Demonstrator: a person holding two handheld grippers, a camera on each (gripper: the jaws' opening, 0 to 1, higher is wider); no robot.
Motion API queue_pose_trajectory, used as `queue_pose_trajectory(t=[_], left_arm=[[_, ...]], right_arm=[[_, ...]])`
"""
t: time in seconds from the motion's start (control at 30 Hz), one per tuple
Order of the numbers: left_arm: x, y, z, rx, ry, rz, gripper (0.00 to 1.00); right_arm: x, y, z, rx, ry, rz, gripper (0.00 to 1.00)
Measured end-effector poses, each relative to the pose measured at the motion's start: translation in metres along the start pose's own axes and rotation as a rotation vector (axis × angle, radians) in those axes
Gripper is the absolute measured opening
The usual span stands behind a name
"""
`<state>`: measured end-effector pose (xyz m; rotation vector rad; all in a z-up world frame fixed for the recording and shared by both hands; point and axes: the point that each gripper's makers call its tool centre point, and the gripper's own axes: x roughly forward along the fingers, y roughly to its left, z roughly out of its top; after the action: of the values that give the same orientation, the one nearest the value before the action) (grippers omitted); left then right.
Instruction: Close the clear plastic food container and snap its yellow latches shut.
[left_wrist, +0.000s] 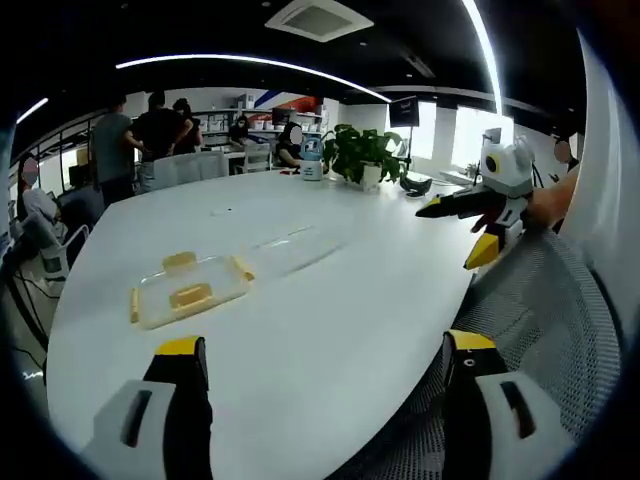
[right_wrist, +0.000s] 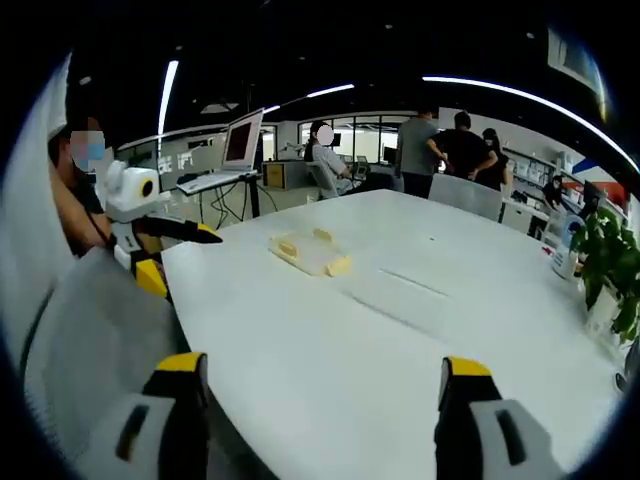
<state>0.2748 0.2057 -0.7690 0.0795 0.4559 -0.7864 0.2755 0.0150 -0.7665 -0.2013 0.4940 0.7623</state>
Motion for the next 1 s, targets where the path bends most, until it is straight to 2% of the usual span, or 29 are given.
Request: queue_pose_trajectory(t=[1.0], left_arm=[[0.0000, -0.0002, -0.0008, -0.002, 0.003, 0.002, 0.95]], right_arm=[[-0.0005, -0.0004, -0.0019, -0.003, 0.008, -0.002, 0.95]])
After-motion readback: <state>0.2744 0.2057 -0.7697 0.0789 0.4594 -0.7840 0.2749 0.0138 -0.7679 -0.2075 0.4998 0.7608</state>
